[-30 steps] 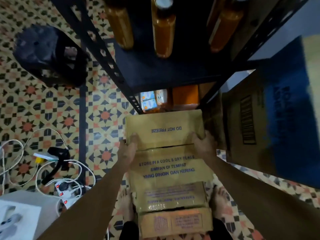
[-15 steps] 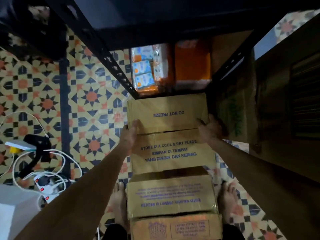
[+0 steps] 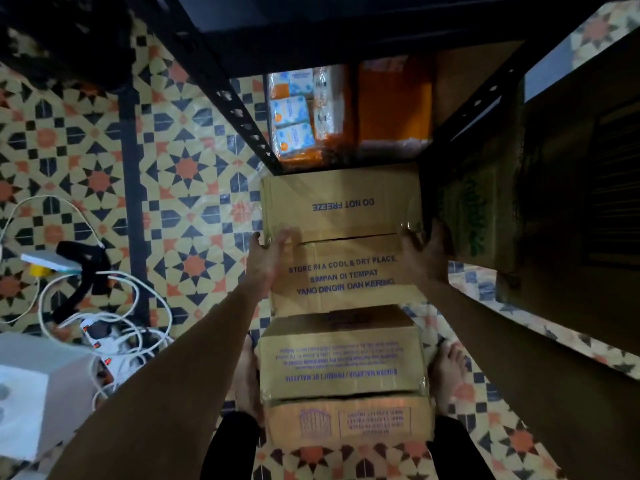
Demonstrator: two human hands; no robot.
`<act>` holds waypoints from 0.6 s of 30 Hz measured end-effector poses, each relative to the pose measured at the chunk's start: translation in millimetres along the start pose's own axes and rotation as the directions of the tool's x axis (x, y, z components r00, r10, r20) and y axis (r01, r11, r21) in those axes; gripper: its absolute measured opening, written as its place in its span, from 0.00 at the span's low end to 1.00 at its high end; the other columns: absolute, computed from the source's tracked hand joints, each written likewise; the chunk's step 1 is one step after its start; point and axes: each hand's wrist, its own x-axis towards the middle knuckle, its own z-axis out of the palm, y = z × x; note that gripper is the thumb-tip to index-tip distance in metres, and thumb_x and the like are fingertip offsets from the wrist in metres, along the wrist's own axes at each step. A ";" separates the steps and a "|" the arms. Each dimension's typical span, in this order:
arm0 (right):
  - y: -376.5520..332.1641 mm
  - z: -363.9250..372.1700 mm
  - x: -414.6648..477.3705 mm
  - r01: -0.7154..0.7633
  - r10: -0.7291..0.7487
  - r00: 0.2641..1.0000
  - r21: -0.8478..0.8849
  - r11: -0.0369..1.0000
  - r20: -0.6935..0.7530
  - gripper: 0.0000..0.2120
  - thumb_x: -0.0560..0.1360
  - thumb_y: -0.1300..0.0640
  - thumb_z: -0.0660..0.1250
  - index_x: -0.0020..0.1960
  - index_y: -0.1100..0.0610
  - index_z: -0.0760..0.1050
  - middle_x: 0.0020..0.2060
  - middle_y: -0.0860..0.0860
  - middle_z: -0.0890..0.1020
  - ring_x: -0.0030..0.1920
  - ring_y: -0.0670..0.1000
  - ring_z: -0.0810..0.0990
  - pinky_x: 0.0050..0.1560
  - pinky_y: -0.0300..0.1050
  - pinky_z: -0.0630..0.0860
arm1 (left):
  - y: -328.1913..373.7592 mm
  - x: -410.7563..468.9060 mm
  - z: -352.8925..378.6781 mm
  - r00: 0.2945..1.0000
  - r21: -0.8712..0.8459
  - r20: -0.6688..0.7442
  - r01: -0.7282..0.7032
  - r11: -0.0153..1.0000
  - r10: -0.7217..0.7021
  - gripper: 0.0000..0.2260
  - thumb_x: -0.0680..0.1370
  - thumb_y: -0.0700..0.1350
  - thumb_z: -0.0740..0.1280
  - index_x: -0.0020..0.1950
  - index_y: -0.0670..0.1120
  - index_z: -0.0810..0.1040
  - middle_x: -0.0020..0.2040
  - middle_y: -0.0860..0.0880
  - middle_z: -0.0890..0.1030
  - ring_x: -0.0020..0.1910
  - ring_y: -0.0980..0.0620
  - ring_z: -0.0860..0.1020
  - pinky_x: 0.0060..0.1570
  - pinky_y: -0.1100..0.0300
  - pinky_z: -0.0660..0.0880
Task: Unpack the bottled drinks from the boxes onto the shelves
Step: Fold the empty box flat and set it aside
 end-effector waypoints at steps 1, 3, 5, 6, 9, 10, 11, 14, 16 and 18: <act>6.3 -4.7 -13.3 -0.034 0.034 0.999 0.019 0.999 0.018 0.40 0.78 0.41 0.69 0.82 0.48 0.52 0.76 0.55 0.67 0.74 0.62 0.68 0.71 0.57 0.68 | -5.1 -9.5 -2.7 1.000 0.014 0.005 0.007 1.000 -0.007 0.38 0.74 0.58 0.73 0.78 0.50 0.59 0.68 0.45 0.74 0.63 0.42 0.76 0.61 0.43 0.75; 22.8 -12.3 -39.7 -0.060 0.058 0.997 0.033 0.998 0.059 0.40 0.77 0.47 0.72 0.81 0.51 0.54 0.74 0.55 0.70 0.72 0.60 0.71 0.67 0.51 0.71 | -21.2 -28.9 -10.6 0.999 0.034 0.038 0.005 0.999 -0.007 0.40 0.72 0.53 0.76 0.78 0.49 0.57 0.66 0.48 0.74 0.63 0.46 0.76 0.55 0.49 0.79; 35.1 -16.5 -68.0 -0.137 0.133 0.989 0.062 0.989 0.062 0.46 0.72 0.41 0.75 0.81 0.49 0.54 0.72 0.56 0.73 0.69 0.60 0.75 0.60 0.48 0.72 | -43.4 -46.9 -19.9 0.997 0.048 0.067 0.025 0.999 -0.028 0.46 0.68 0.53 0.80 0.78 0.50 0.57 0.66 0.51 0.74 0.61 0.47 0.77 0.50 0.53 0.81; 46.1 -15.5 -78.4 -0.172 0.170 0.984 0.042 0.984 0.056 0.50 0.69 0.35 0.75 0.81 0.47 0.53 0.73 0.57 0.71 0.70 0.61 0.73 0.61 0.51 0.73 | -57.0 -54.3 -23.7 0.996 0.072 0.068 0.056 0.996 -0.061 0.50 0.65 0.56 0.81 0.78 0.50 0.56 0.69 0.48 0.73 0.64 0.44 0.76 0.54 0.48 0.80; 78.0 -13.4 -98.7 -0.240 0.251 0.964 -0.118 0.964 0.086 0.51 0.71 0.39 0.76 0.83 0.49 0.50 0.77 0.57 0.65 0.75 0.62 0.67 0.67 0.52 0.70 | -114.9 -52.3 -34.0 0.987 0.232 0.055 0.132 0.964 -0.148 0.59 0.59 0.67 0.80 0.80 0.53 0.51 0.77 0.43 0.65 0.72 0.39 0.70 0.66 0.39 0.73; 94.5 -10.6 -98.2 -0.257 0.272 0.954 -0.127 0.958 0.129 0.48 0.73 0.42 0.75 0.83 0.51 0.50 0.77 0.58 0.65 0.74 0.62 0.67 0.65 0.45 0.72 | -137.0 -47.3 -35.8 0.983 0.240 0.048 0.162 0.957 -0.178 0.62 0.55 0.71 0.79 0.80 0.54 0.50 0.78 0.43 0.64 0.70 0.41 0.71 0.65 0.40 0.74; 101.3 -9.0 -101.4 -0.264 0.292 0.939 -0.160 0.951 0.183 0.44 0.77 0.47 0.73 0.82 0.54 0.51 0.77 0.58 0.65 0.74 0.62 0.67 0.59 0.36 0.74 | -146.3 -49.7 -37.2 0.977 0.251 0.047 0.188 0.949 -0.206 0.64 0.51 0.73 0.78 0.80 0.55 0.52 0.77 0.42 0.65 0.68 0.43 0.73 0.64 0.42 0.75; 132.5 6.8 -98.1 -0.322 0.352 0.924 -0.192 0.927 0.147 0.56 0.67 0.24 0.68 0.81 0.56 0.53 0.75 0.61 0.68 0.72 0.62 0.69 0.60 0.42 0.77 | -163.1 -54.0 -35.1 0.973 0.350 0.005 0.214 0.912 -0.230 0.54 0.62 0.67 0.78 0.78 0.45 0.57 0.74 0.41 0.69 0.69 0.41 0.73 0.64 0.48 0.75; 145.9 15.3 -92.8 -0.318 0.375 0.918 -0.327 0.890 0.127 0.58 0.64 0.23 0.69 0.81 0.54 0.52 0.74 0.61 0.68 0.73 0.62 0.69 0.70 0.55 0.69 | -163.3 -61.2 -30.5 0.968 0.398 -0.010 0.233 0.887 -0.250 0.44 0.69 0.57 0.78 0.75 0.42 0.59 0.72 0.47 0.69 0.71 0.42 0.69 0.65 0.52 0.71; 147.1 20.1 -92.9 -0.327 0.398 0.909 -0.378 0.866 0.127 0.49 0.73 0.33 0.69 0.82 0.55 0.50 0.76 0.61 0.65 0.75 0.63 0.65 0.72 0.55 0.64 | -165.6 -63.5 -24.9 0.964 0.410 0.022 0.232 0.882 -0.264 0.37 0.74 0.53 0.74 0.75 0.42 0.60 0.66 0.51 0.68 0.74 0.44 0.65 0.65 0.56 0.67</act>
